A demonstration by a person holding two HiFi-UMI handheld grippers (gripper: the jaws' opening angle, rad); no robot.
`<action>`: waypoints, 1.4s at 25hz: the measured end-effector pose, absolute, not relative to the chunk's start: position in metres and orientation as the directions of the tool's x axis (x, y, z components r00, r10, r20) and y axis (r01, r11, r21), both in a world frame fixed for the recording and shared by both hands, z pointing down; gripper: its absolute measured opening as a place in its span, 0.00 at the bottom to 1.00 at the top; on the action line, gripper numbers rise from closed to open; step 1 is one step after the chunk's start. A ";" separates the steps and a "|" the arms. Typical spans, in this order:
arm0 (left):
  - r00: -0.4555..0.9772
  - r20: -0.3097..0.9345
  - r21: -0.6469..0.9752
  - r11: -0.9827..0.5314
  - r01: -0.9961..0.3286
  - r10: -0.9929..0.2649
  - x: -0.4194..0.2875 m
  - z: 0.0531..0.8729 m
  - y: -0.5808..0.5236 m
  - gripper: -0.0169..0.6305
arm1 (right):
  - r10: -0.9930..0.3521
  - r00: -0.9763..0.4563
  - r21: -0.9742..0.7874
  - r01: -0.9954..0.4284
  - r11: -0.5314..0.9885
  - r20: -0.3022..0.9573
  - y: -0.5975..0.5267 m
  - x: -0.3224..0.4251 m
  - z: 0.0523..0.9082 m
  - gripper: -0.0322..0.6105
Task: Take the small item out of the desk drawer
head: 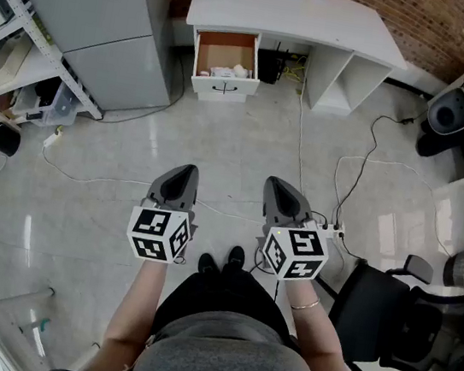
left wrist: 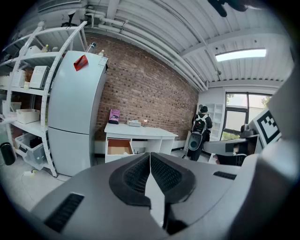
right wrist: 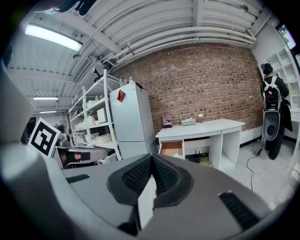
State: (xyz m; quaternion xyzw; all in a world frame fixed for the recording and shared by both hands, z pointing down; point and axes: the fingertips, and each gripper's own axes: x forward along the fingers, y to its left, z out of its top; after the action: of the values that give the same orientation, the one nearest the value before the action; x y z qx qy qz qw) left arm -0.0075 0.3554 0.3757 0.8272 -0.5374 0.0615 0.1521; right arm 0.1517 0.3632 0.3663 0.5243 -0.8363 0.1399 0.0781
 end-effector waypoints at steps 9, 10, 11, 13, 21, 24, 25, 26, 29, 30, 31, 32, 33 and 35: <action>0.420 0.274 0.191 -0.379 -0.905 -0.865 -0.027 0.386 0.376 0.06 | -0.871 -0.414 -0.192 -0.908 0.373 0.264 0.376 0.136 0.374 0.06; 0.422 0.275 0.189 -0.382 -0.905 -0.864 -0.029 0.386 0.378 0.06 | -0.873 -0.408 -0.195 -0.910 0.365 0.267 0.376 0.134 0.374 0.06; 0.422 0.276 0.187 -0.383 -0.905 -0.863 -0.030 0.386 0.380 0.06 | -0.874 -0.404 -0.201 -0.911 0.359 0.269 0.376 0.133 0.374 0.06; 0.422 0.278 0.186 -0.382 -0.905 -0.863 -0.032 0.387 0.383 0.06 | -0.874 -0.403 -0.210 -0.911 0.354 0.273 0.377 0.131 0.374 0.10; 0.426 0.295 0.191 -0.384 -0.903 -0.856 -0.037 0.393 0.385 0.06 | -0.861 -0.413 -0.226 -0.907 0.357 0.297 0.376 0.128 0.381 0.19; 0.421 0.299 0.190 -0.379 -0.906 -0.856 -0.039 0.394 0.379 0.06 | -0.852 -0.425 -0.231 -0.901 0.366 0.305 0.369 0.125 0.384 0.20; 0.420 0.301 0.190 -0.377 -0.906 -0.856 -0.039 0.395 0.376 0.06 | -0.850 -0.427 -0.232 -0.900 0.368 0.309 0.366 0.124 0.386 0.21; 0.418 0.304 0.189 -0.376 -0.907 -0.856 -0.039 0.397 0.373 0.06 | -0.848 -0.429 -0.233 -0.900 0.370 0.312 0.363 0.123 0.387 0.21; 0.410 0.312 0.182 -0.370 -0.911 -0.857 -0.041 0.399 0.360 0.06 | -0.841 -0.438 -0.238 -0.895 0.377 0.316 0.348 0.121 0.390 0.21; 0.407 0.314 0.181 -0.366 -0.913 -0.858 -0.042 0.399 0.354 0.06 | -0.839 -0.441 -0.240 -0.894 0.379 0.318 0.342 0.120 0.390 0.21; 0.403 0.315 0.181 -0.362 -0.914 -0.859 -0.043 0.399 0.348 0.06 | -0.837 -0.444 -0.242 -0.892 0.381 0.320 0.335 0.119 0.391 0.21; 0.399 0.317 0.181 -0.358 -0.916 -0.860 -0.044 0.400 0.341 0.06 | -0.835 -0.446 -0.244 -0.891 0.382 0.321 0.328 0.119 0.391 0.22; 0.396 0.319 0.181 -0.354 -0.917 -0.861 -0.044 0.400 0.333 0.06 | -0.834 -0.448 -0.246 -0.890 0.383 0.322 0.320 0.119 0.392 0.22; 0.389 0.321 0.180 -0.347 -0.920 -0.863 -0.044 0.401 0.316 0.06 | -0.832 -0.451 -0.250 -0.889 0.384 0.324 0.303 0.121 0.394 0.22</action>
State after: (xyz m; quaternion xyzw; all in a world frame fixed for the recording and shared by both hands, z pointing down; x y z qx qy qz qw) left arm -0.0440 0.3164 0.4010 0.8164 -0.5462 0.0848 0.1673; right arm 0.1208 0.3031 0.3935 0.5190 -0.8288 0.1961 0.0725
